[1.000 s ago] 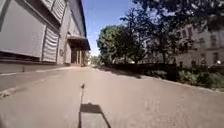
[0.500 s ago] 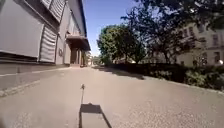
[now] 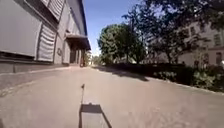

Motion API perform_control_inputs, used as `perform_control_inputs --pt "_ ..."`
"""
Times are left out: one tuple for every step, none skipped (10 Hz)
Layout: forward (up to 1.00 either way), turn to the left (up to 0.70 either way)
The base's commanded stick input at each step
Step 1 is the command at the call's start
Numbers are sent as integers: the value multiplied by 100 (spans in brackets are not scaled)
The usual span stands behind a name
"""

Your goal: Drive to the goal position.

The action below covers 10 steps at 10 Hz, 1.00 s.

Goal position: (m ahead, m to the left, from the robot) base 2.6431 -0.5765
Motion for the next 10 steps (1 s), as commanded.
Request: perform_control_inputs --pt "70 -1" --pt "70 -1" --pt "70 -1" --pt "70 -1" --pt "70 -1" --pt "70 -1" --pt "70 -1" --pt "70 -1" --pt "70 -1" --pt "70 -1"
